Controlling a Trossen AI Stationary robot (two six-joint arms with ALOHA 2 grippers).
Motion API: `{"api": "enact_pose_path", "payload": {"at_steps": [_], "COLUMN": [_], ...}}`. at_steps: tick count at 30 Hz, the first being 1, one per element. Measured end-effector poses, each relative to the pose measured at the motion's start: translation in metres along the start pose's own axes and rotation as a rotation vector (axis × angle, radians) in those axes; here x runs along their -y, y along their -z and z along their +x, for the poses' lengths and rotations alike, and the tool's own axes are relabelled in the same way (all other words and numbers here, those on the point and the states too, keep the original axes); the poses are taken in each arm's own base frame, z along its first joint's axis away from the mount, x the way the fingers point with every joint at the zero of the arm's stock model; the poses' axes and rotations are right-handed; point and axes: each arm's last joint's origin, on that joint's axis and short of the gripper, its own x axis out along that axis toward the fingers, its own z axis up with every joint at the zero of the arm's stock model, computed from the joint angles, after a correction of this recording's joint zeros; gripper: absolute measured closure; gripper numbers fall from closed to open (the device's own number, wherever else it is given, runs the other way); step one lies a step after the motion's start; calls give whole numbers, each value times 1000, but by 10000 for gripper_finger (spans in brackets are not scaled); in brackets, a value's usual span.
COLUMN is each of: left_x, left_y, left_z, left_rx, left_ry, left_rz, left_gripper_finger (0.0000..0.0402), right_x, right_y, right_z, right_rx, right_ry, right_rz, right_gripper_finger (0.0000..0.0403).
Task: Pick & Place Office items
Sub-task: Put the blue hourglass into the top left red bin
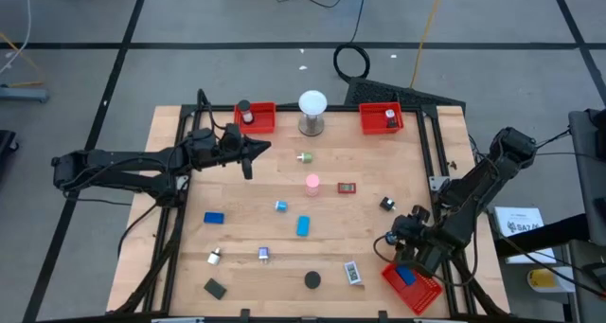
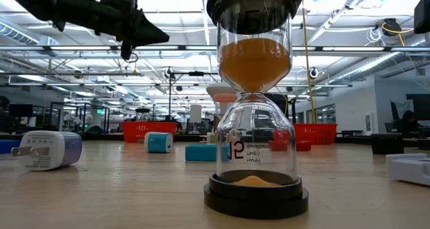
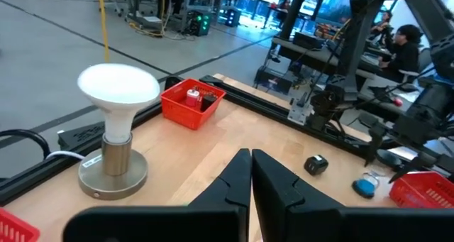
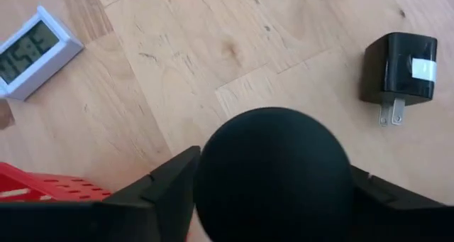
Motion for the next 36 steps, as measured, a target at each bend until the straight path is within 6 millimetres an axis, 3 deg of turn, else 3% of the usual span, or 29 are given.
{"api": "enact_pose_path", "payload": {"at_steps": [4, 10, 15, 20, 25, 31, 36], "left_x": [-3, -10, -15, -15, -16, -16, -21], "left_y": [-2, -13, -15, -16, -14, -14, -17], "left_z": [-3, -20, -34, -38, -35, -37, -44], "left_rx": [8, 53, 29, 27, 10, 13, 21], "left_ry": [-48, -109, -141, -144, -152, -151, -191], "left_rz": [-10, -15, -17, 0, 11, 18, 32], "left_gripper_finger": [399, 391, 397, 398, 392, 398, 391], "right_x": [2, 14, 29, 36, 39, 24, 18], "right_y": [-4, -21, -49, -99, -152, -216, -278], "right_z": [-2, -18, -32, -42, -34, -26, -23], "right_rx": [5, 39, 89, 129, 153, 193, 258], "right_ry": [-14, -104, -153, -158, -191, -228, -225], "right_rz": [25, 62, 53, -55, -173, -286, -246], "right_gripper_finger": [217, 217, 217, 217, 217, 217, 217]}}
